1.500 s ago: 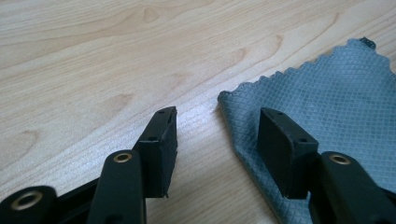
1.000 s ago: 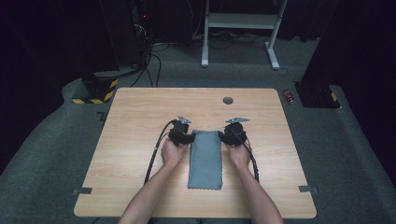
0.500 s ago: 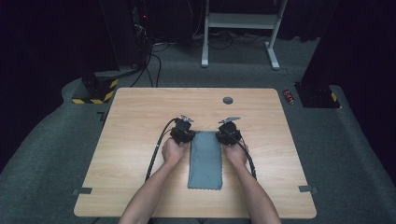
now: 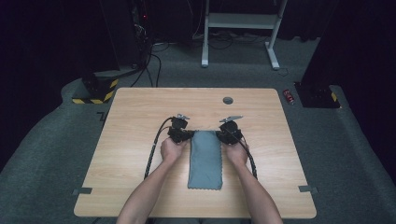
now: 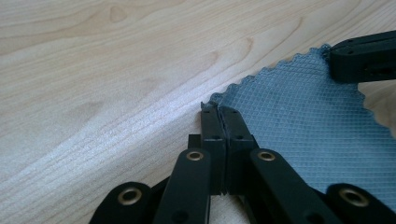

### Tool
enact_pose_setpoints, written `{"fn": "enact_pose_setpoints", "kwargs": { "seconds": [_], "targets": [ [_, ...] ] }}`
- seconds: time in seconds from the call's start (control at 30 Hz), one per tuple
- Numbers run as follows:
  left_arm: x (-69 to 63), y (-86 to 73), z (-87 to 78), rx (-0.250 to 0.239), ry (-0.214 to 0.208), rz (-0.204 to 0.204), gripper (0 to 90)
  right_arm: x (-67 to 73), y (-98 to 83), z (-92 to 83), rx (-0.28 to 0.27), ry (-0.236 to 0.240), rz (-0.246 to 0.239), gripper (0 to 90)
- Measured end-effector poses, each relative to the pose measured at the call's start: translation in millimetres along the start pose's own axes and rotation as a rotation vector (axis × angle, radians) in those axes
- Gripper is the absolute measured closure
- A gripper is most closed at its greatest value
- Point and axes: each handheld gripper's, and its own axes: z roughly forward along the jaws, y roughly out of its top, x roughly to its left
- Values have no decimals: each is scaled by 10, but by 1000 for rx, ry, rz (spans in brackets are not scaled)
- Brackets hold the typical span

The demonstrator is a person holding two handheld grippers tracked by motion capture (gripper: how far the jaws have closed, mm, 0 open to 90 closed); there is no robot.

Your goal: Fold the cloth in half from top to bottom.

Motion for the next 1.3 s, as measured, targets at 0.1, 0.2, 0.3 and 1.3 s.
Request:
{"fn": "enact_pose_setpoints", "kwargs": {
  "seconds": [0.1, 0.2, 0.3, 1.3],
  "targets": [
    [8, 18, -51, -15, -16, 5, 895, 1, 20, -55, -16, 3, 0, 885],
    [20, 36, -90, -24, -26, -1, 895, 4, 54, -113, -37, 8, -3, 887],
    [11, 96, -135, -29, -35, 10, 895, 8, 76, -166, -52, 8, -10, 887],
    [-76, 334, -464, -126, -90, 63, 895, -29, 187, -505, -137, 7, -6, 887]
  ]
}}
